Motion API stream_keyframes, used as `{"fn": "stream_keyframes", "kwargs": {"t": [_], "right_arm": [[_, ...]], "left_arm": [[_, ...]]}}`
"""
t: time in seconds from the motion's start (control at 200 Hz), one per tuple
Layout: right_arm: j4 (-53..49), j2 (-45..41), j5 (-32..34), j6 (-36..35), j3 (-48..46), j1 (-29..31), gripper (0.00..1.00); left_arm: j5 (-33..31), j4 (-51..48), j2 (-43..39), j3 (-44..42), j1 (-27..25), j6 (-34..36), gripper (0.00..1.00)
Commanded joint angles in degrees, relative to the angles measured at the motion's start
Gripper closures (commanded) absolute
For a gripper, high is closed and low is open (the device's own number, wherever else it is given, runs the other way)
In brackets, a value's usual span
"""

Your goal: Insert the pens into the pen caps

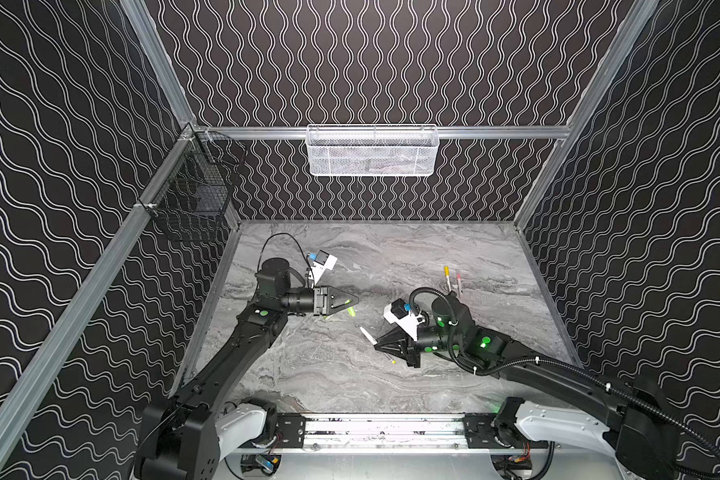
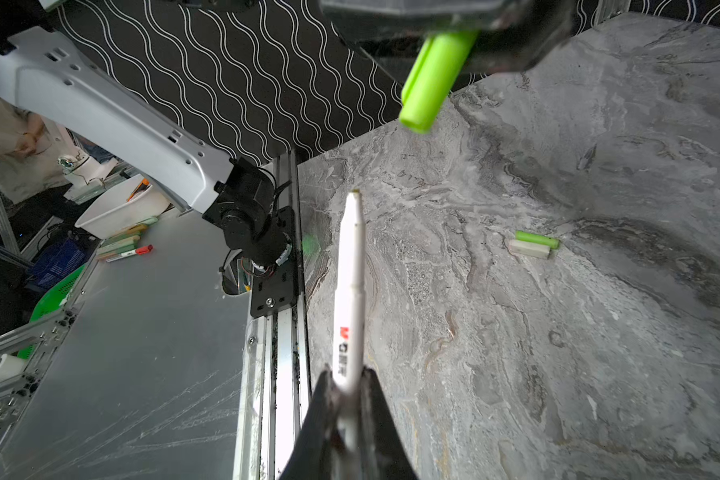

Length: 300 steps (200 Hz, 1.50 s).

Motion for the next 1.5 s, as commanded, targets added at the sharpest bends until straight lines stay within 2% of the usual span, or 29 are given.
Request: {"fn": "stream_keyframes", "kwargs": {"t": [0.0,0.15,0.811,1.126,1.346,1.496], "right_arm": [[4.29,-0.09,-0.34,1.14,-0.54,-0.02,1.00],[7.59,0.12,-0.32,2.97,-1.20,0.01,1.00],[10.76,3.55,1.85,4.47,0.13,0.02,1.00],[12.32,2.21,4.49,5.09,0.52,-0.02,1.00],[11.54,1.74,6.06,4.83,1.51,-0.02,1.00],[15.73,2.40,6.93,7.19,0.25,0.00,1.00]], "left_arm": [[0.68,0.88,-0.02,0.52,-0.53,1.41,1.00],[0.67,0.97,-0.17,0.37,-0.92,1.41,1.00],[0.67,0.76,-0.01,0.46,-1.98,1.79,1.00],[-1.04,-7.50,-0.51,1.98,-2.73,7.92,1.00],[-1.37,-7.87,0.07,1.58,-3.08,8.03,1.00],[-2.83,-10.94,-1.52,2.12,-4.10,10.07,1.00]]}}
